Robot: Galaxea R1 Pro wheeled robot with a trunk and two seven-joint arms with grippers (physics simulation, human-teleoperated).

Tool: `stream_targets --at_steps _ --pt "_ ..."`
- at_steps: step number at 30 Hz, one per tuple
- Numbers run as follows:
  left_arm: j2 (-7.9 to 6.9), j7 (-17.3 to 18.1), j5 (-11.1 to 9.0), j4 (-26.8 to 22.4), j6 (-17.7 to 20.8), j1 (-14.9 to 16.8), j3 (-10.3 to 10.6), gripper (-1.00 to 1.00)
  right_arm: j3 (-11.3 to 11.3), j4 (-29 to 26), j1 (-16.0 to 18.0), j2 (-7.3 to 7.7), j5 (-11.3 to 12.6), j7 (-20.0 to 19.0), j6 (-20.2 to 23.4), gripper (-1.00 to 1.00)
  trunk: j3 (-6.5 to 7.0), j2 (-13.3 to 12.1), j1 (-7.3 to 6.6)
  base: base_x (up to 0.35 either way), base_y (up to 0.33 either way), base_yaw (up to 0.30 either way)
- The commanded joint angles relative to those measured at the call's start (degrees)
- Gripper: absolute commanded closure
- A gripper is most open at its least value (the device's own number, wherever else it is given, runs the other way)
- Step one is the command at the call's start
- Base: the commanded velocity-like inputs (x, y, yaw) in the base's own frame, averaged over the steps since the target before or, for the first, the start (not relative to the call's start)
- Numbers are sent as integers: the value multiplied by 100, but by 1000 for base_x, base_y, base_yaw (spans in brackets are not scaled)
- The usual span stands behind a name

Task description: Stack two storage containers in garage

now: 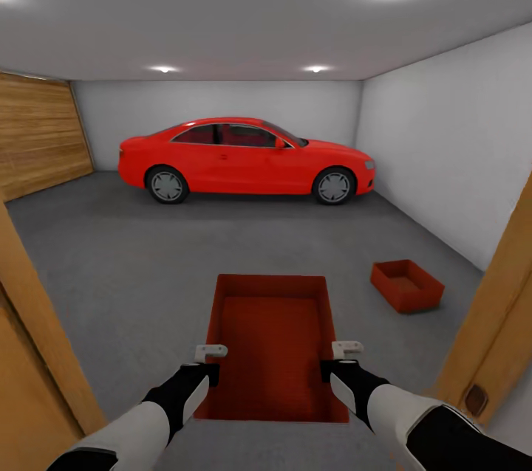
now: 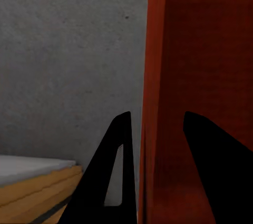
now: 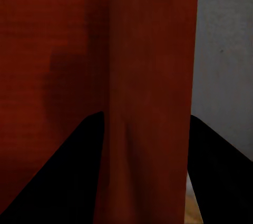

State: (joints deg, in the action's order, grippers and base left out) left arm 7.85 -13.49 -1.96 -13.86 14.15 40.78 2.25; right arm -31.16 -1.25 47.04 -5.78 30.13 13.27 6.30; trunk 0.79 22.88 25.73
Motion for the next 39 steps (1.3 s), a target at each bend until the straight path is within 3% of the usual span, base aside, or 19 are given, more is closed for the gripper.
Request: stream_targets --at_steps 1,39 --pt "10 -66 38 9 44 0 -92 100 -501 -15 0 -38 -60 290 -269 100 -2 4 5 322 0 0" --pt "12 -66 38 15 40 0 -88 100 -501 -16 0 -38 -60 290 -269 100 -2 4 5 322 0 0"
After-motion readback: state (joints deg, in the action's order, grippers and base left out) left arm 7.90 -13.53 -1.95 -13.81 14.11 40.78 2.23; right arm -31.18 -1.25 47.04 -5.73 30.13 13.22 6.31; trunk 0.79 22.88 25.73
